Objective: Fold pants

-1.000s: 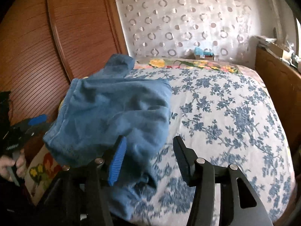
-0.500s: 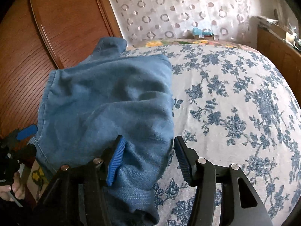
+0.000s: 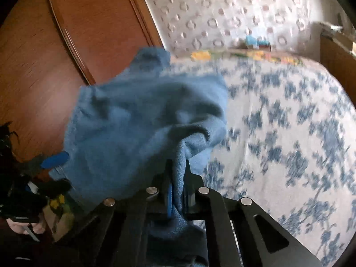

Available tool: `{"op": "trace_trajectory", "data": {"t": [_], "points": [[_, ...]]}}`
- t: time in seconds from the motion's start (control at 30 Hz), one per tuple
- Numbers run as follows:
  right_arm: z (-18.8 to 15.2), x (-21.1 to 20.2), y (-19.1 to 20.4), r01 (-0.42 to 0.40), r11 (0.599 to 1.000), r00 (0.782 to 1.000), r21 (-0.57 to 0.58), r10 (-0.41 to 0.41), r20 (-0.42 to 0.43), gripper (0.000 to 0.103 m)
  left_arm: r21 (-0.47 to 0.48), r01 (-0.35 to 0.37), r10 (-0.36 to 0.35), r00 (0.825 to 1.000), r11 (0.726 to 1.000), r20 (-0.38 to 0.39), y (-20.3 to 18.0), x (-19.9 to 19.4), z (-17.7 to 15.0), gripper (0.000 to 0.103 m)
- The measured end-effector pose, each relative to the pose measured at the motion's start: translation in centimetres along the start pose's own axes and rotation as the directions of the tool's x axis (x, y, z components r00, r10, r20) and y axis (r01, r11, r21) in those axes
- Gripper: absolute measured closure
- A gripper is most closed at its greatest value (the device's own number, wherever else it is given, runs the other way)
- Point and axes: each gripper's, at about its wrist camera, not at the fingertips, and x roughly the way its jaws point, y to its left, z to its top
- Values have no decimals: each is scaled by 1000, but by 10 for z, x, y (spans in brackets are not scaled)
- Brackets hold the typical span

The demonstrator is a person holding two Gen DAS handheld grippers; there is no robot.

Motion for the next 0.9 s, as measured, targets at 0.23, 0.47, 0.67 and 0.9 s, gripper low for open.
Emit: {"op": "trace_trajectory", "data": {"t": [0.23,0.47,0.67,0.9], "points": [[8,-39,-7,46,998,995,-40,-42,92,98,40,30,-32,999,999,41,-17,-7,21,28],[-8,-53,-54,113,993,991,24,-114,65,98,63,105,-107,994,992,16,-41,8,27,28],[-23,-25,-69,143,989,990,41,-143,-14,98,66,123,-118,991,990,-67,-50,34,14,28],[-33,1,-82,150,985,987,80,-145,-64,79,75,107,-98,989,991,-111,-51,49,0,28]]}}
